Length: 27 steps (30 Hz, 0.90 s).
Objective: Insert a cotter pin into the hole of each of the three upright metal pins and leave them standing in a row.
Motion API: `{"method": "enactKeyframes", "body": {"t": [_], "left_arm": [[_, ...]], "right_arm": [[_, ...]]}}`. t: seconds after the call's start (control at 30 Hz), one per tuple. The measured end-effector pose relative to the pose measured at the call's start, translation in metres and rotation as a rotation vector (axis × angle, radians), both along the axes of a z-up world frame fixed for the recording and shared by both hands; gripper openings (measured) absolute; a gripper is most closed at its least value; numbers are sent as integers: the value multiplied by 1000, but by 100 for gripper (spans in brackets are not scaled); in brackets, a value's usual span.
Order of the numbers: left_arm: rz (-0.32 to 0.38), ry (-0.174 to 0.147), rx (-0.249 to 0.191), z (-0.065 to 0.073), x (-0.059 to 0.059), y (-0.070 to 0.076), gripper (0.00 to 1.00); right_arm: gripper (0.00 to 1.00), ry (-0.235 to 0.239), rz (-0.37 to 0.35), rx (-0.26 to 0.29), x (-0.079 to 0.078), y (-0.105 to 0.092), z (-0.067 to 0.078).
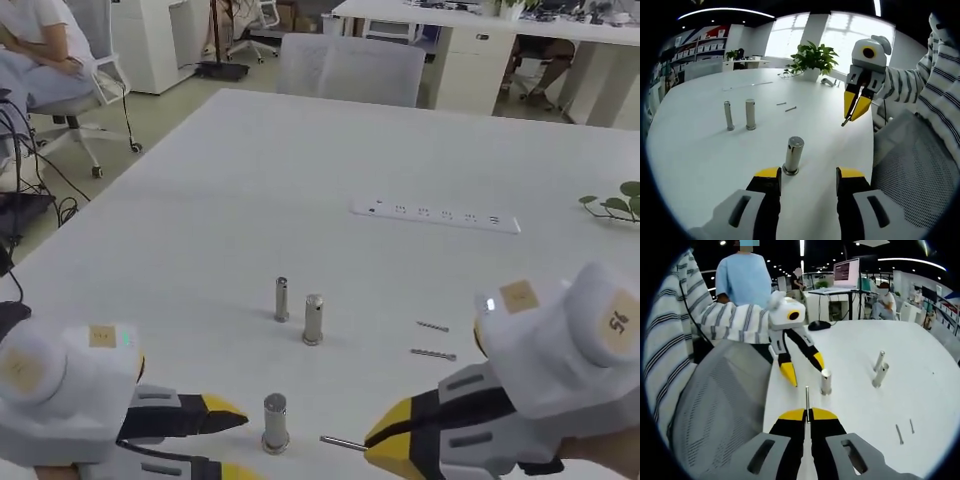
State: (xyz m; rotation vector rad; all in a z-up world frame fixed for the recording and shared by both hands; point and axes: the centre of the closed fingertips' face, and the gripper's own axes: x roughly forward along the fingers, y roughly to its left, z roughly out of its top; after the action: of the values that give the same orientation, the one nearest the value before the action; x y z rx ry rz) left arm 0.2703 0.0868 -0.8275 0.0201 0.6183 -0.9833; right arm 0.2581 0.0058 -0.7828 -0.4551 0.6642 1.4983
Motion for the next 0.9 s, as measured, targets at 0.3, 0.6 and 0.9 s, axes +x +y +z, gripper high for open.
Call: {"method": "enactKeyframes", "body": {"t": [0.3, 0.6, 0.9], "left_arm": [[-9, -22, 3, 0, 11, 0, 43], [-63, -46, 13, -6, 19, -9, 38], [-105, -74, 28, -13, 25, -18, 28]], "right_arm": [[4, 4, -26, 6, 4, 3, -2], [4, 7, -49, -6, 9, 5, -6], [4, 12, -61, -11, 11, 7, -9]]}}
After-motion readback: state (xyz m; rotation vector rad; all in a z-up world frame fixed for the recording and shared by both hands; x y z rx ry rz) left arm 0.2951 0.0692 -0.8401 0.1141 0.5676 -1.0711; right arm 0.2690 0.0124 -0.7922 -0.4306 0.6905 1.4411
